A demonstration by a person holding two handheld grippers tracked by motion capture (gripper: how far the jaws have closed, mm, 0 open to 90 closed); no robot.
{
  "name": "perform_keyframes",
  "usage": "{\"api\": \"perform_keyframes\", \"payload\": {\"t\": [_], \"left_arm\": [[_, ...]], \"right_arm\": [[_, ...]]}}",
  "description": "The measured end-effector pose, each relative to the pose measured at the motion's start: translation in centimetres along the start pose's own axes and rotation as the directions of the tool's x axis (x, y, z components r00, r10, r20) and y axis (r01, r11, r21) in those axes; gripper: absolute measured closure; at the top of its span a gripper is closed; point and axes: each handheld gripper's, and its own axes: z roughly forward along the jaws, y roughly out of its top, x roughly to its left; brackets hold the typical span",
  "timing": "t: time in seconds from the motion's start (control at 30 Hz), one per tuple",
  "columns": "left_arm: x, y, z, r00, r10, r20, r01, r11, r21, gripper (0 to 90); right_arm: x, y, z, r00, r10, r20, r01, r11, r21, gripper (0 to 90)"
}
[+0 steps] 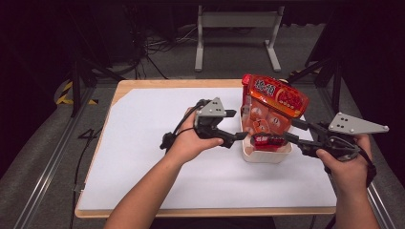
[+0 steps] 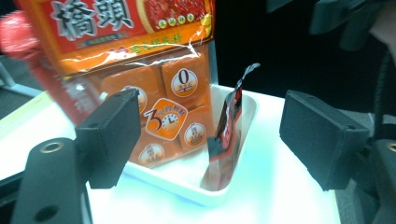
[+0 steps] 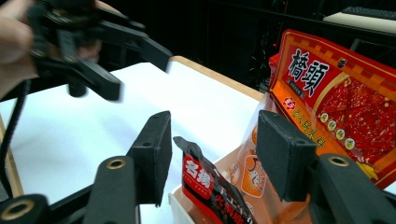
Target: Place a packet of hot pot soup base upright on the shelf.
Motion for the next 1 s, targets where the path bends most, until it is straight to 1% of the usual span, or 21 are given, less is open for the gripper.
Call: {"api": "perform_keyframes", "payload": {"t": [0.1,0.13,0.17,0.2,0.23,0.27,0.33,0.37,0.43,0.53,0.6,0.63,0.67,0.7,0.73,0.8,0.87,0.9,0.93,0.97,1.0], "left_arm": [[0.1,-0.3,-1.9,0.9996,-0.012,-0.025,0.011,0.9998,-0.018,20.2],[0.1,-0.5,-2.5,0.9990,-0.020,-0.041,0.020,0.9997,-0.017,20.1],[0.0,-0.7,-3.4,0.9968,-0.020,-0.077,0.019,0.9998,-0.004,19.8],[0.0,-0.8,-4.0,0.9954,-0.014,-0.094,0.015,0.9999,0.004,19.0],[0.0,-0.9,-4.5,0.9949,-0.007,-0.101,0.008,0.9999,0.007,18.7],[-0.1,-1.2,-5.2,0.9941,-0.012,-0.108,0.012,0.9999,0.003,18.7],[-0.1,-1.5,-6.2,0.9926,-0.006,-0.121,0.006,1.0000,0.002,18.4],[-0.2,-1.8,-6.7,0.9920,-0.013,-0.126,0.013,0.9999,0.001,18.4],[-0.2,-2.4,-7.8,0.9896,-0.010,-0.143,0.011,0.9999,0.003,18.2],[-0.3,-3.4,-9.3,0.9843,-0.017,-0.176,0.019,0.9998,0.009,18.1],[-0.5,-4.0,-10.2,0.9739,-0.009,-0.227,0.014,0.9997,0.021,17.9],[-0.6,-4.4,-10.9,0.9691,-0.006,-0.246,0.013,0.9995,0.027,17.9],[-0.7,-4.7,-11.4,0.9681,-0.014,-0.250,0.021,0.9995,0.024,17.8],[-0.7,-4.7,-11.4,0.9681,-0.014,-0.250,0.021,0.9995,0.024,17.7],[-0.7,-5.3,-12.5,0.9638,-0.027,-0.265,0.032,0.9993,0.018,17.6],[-0.5,-6.0,-13.5,0.9562,-0.046,-0.289,0.049,0.9988,0.004,17.4],[-0.4,-6.8,-14.3,0.9448,-0.060,-0.322,0.059,0.9982,-0.014,17.2],[-0.3,-7.3,-14.6,0.9393,-0.079,-0.334,0.074,0.9968,-0.030,17.1],[-0.3,-7.3,-14.6,0.9393,-0.079,-0.334,0.074,0.9968,-0.030,17.4],[0.2,-8.2,-15.0,0.9316,-0.103,-0.348,0.101,0.9946,-0.024,17.2],[0.2,-8.2,-15.0,0.9316,-0.103,-0.348,0.101,0.9946,-0.024,17.2]], "right_arm": [[-0.2,-0.2,0.3,1.0000,0.007,0.002,-0.007,1.000,0.004,44.2],[-0.3,-0.2,0.3,0.9999,0.010,0.005,-0.010,1.000,0.006,43.8],[-0.4,-0.3,0.3,0.9999,0.012,0.006,-0.012,1.000,0.006,43.0],[-0.5,-0.4,0.3,0.9998,0.014,0.011,-0.014,1.000,0.004,41.1],[-0.6,-0.5,0.3,0.9997,0.020,0.014,-0.020,1.000,0.003,39.7],[-0.7,-0.6,0.2,0.9996,0.020,0.018,-0.020,1.000,0.001,38.9],[-0.9,-0.8,0.2,0.9992,0.028,0.029,-0.028,1.000,0.006,38.1],[-1.1,-0.9,0.2,0.9990,0.031,0.032,-0.031,0.999,0.007,37.3],[-1.3,-1.2,0.2,0.9987,0.036,0.036,-0.036,0.999,0.013,36.6],[-1.5,-1.7,0.2,0.9980,0.036,0.051,-0.037,0.999,0.016,35.9],[-1.7,-2.0,0.2,0.9974,0.037,0.062,-0.038,0.999,0.017,35.5],[-1.8,-2.2,0.2,0.9973,0.038,0.062,-0.039,0.999,0.016,35.5],[-1.9,-2.4,0.1,0.9969,0.042,0.066,-0.044,0.999,0.020,35.5],[-2.0,-2.6,0.0,0.9967,0.044,0.068,-0.045,0.999,0.020,35.5],[-2.0,-2.7,-0.1,0.9962,0.044,0.075,-0.046,0.999,0.023,35.3],[-2.1,-3.0,-0.1,0.9950,0.057,0.081,-0.059,0.998,0.021,35.4],[-2.2,-3.3,-0.2,0.9941,0.062,0.089,-0.064,0.998,0.019,35.3],[-2.3,-3.4,-0.3,0.9937,0.065,0.091,-0.067,0.998,0.018,35.3],[-2.3,-3.4,-0.3,0.9937,0.065,0.091,-0.067,0.998,0.018,35.3],[-2.4,-3.7,-0.3,0.9931,0.073,0.092,-0.074,0.997,0.013,35.2],[-2.4,-3.7,-0.3,0.9931,0.073,0.092,-0.074,0.997,0.013,35.2]]}}
